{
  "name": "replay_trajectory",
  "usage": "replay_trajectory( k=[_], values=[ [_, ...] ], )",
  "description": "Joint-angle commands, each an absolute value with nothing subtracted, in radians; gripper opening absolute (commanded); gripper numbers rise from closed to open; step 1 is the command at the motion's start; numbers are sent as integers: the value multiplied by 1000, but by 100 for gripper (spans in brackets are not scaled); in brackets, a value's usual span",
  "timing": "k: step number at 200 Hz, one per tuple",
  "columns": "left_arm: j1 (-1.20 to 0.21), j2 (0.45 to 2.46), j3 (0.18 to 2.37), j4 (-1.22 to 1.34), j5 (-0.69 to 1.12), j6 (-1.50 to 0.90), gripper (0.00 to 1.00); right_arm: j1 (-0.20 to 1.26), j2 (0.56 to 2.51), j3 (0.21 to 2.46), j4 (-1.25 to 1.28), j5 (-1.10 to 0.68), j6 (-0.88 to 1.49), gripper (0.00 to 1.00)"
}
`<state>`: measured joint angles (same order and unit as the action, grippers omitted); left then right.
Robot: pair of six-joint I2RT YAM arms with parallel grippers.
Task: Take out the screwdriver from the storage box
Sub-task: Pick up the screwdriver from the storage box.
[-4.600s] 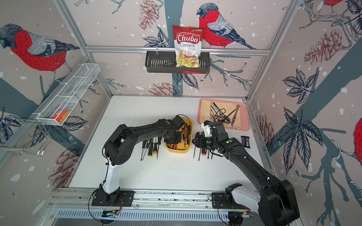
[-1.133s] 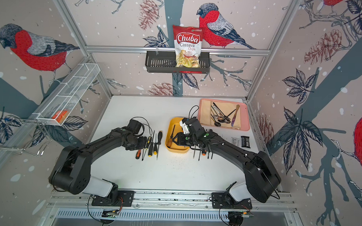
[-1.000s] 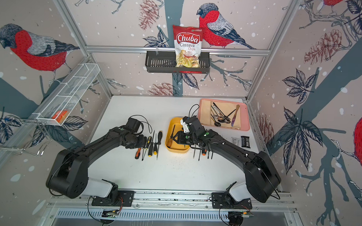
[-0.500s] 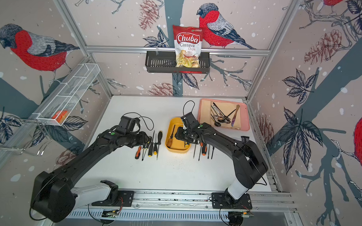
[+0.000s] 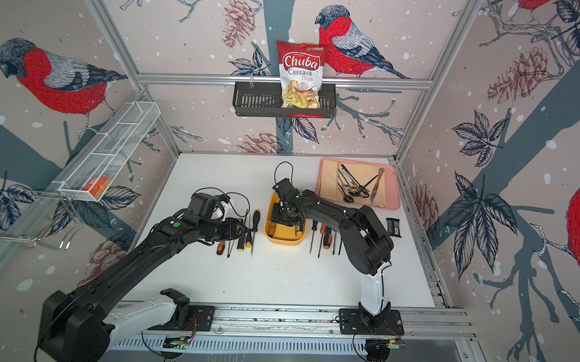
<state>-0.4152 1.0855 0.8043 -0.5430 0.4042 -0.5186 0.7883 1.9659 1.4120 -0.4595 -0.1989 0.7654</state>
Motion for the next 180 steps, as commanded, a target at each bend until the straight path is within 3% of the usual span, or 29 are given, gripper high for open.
replay_trajectory(
  k=[1,58,111,180],
  values=[
    [-416,1078,799,-540,418,-500,46,802,2018,1461,-518,-183,784,46],
    [-416,1077,794,-541,415,-492,47,828,2138,1567,-618,-124,787,42],
    [-416,1079,790,-535,413,-497,46,836,2189,1600,-663,-89,776,28],
    [-416,1087,791,-508,414,-515,46,833,2116,1545,-658,-81,746,13]
  ],
)
